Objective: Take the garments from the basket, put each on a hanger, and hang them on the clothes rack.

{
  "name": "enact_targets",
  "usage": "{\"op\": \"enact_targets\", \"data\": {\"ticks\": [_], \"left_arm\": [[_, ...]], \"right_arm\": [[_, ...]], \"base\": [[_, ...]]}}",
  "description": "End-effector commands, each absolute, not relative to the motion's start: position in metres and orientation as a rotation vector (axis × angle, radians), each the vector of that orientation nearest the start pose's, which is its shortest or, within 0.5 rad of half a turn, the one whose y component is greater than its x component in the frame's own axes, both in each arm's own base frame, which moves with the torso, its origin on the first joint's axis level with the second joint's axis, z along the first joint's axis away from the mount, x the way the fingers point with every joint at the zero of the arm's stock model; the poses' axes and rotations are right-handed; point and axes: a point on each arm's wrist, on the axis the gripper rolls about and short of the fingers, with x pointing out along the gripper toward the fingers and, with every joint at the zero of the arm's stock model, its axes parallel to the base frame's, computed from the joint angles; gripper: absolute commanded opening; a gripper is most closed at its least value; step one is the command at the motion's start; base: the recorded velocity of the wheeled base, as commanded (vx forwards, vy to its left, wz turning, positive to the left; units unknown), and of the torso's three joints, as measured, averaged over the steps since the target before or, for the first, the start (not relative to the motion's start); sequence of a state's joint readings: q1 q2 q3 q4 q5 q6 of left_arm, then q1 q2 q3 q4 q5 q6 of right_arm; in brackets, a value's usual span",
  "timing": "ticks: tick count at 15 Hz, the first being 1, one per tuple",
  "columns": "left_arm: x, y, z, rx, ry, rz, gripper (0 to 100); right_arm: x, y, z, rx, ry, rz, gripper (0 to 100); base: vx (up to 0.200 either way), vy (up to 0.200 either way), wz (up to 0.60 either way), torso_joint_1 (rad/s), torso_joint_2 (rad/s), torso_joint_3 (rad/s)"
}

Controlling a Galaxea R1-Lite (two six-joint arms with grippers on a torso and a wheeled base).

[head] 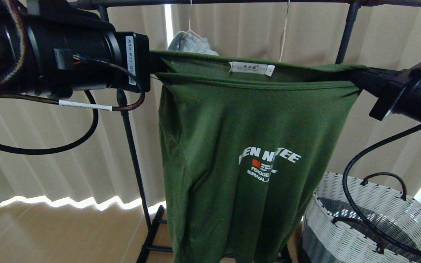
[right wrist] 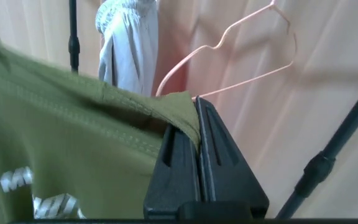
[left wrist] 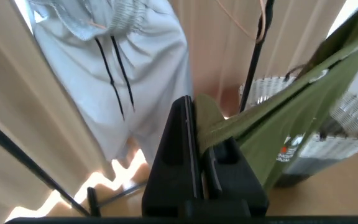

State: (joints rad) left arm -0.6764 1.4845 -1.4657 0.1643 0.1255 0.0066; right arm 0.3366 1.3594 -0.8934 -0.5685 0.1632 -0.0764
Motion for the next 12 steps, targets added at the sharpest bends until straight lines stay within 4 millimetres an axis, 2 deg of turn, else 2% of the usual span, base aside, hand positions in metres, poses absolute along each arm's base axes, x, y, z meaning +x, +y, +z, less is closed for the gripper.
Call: {"op": "enact_targets", "data": {"ticks": [1, 3, 6, 8, 10, 12], "left_arm": [[0.199, -0.158, 0.351, 0.081, 0.171, -0.556, 0], [0.204, -0.161, 0.346, 0.089, 0.178, -0.547, 0], [0.207, -0.160, 0.343, 0.087, 0.171, -0.489, 0], [0.212, -0.161, 0.343, 0.093, 0.165, -0.412, 0], [0.230, -0.156, 0.339, 0.094, 0.148, -0.295, 0], [0.237, -0.153, 0.337, 0.091, 0.149, -0.267, 0]], "right_arm": [[0.214, 0.080, 0.292, -0.066, -0.121, 0.503, 100], [0.212, 0.083, 0.282, -0.064, -0.090, 0.522, 100], [0.189, 0.104, 0.265, 0.049, -0.043, 0.659, 100], [0.181, 0.112, 0.265, 0.102, -0.059, 0.713, 100], [0.174, 0.109, 0.260, 0.104, -0.049, 0.736, 100], [0.168, 0.106, 0.257, 0.102, -0.045, 0.767, 100]], "base": [[0.000, 0.000, 0.00, 0.000, 0.00, 0.000], [0.000, 0.000, 0.00, 0.000, 0.00, 0.000], [0.000, 0.000, 0.00, 0.000, 0.00, 0.000], [0.000, 0.000, 0.00, 0.000, 0.00, 0.000], [0.000, 0.000, 0.00, 0.000, 0.00, 0.000], [0.000, 0.000, 0.00, 0.000, 0.00, 0.000]]}}
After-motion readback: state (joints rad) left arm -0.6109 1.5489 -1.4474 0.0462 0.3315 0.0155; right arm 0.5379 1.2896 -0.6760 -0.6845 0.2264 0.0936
